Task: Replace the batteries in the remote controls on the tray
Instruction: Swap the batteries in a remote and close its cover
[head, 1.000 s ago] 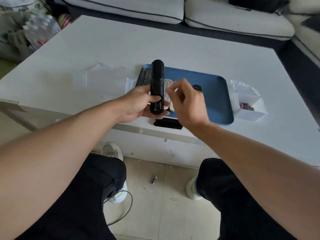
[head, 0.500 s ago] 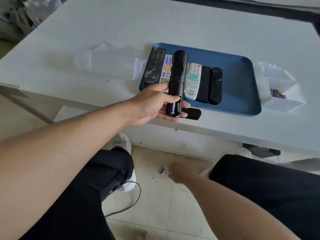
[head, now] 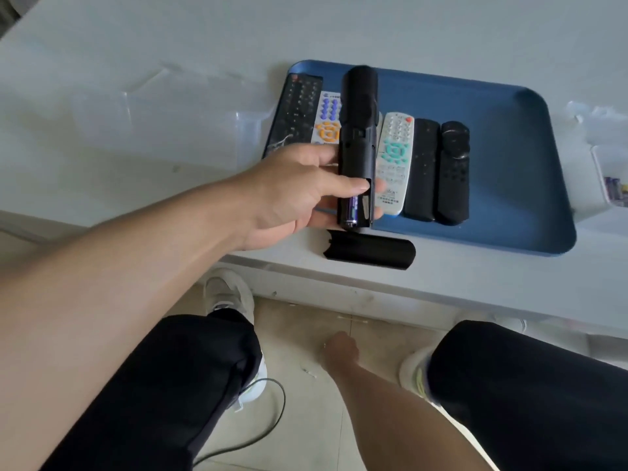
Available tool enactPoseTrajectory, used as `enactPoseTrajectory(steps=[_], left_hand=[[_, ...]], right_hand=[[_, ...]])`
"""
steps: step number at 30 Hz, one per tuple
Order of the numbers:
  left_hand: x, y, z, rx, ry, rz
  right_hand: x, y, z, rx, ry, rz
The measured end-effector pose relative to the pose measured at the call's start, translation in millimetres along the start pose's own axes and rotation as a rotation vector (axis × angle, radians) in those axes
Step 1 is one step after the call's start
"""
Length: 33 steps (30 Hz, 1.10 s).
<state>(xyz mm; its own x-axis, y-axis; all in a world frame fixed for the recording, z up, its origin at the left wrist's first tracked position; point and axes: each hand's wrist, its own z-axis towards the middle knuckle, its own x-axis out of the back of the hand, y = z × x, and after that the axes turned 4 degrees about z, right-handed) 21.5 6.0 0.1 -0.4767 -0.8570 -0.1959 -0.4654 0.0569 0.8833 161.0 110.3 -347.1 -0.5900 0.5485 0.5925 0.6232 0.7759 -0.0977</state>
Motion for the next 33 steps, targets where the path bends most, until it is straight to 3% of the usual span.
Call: enactPoseTrajectory(steps=[6,13,19,24,26,29,31,33], left_hand=[[-4,3,4,-0.008,0.035,-0.002],[-17,12,-6,-0.075,0.07,0.06],[-25,29,-33,-0.126,0.149,0.081],[-28,31,-47,-0.154,0.139,0.1],[-26,35,-47,-0.167,0.118,0.123],[-25,37,-43,-0.149,0.115,0.104],[-24,37,-37,-0.153,0.133,0.068],[-24,37,-33,-0.158,0.141,0.018]], right_hand=[[7,-3,-17,0.055,-0.149,0.025],[69,-23,-84,0.407,-0.423,-0.246],[185,-36,-204,0.74,-0.318,-0.533],[305,-21,-289,0.843,-0.459,-0.004],[339,-18,-301,0.925,-0.326,0.268],[359,-18,-289,1.047,0.088,0.622],[358,-21,-275,1.086,0.312,0.643],[356,-23,-266,1.105,0.417,0.597]])
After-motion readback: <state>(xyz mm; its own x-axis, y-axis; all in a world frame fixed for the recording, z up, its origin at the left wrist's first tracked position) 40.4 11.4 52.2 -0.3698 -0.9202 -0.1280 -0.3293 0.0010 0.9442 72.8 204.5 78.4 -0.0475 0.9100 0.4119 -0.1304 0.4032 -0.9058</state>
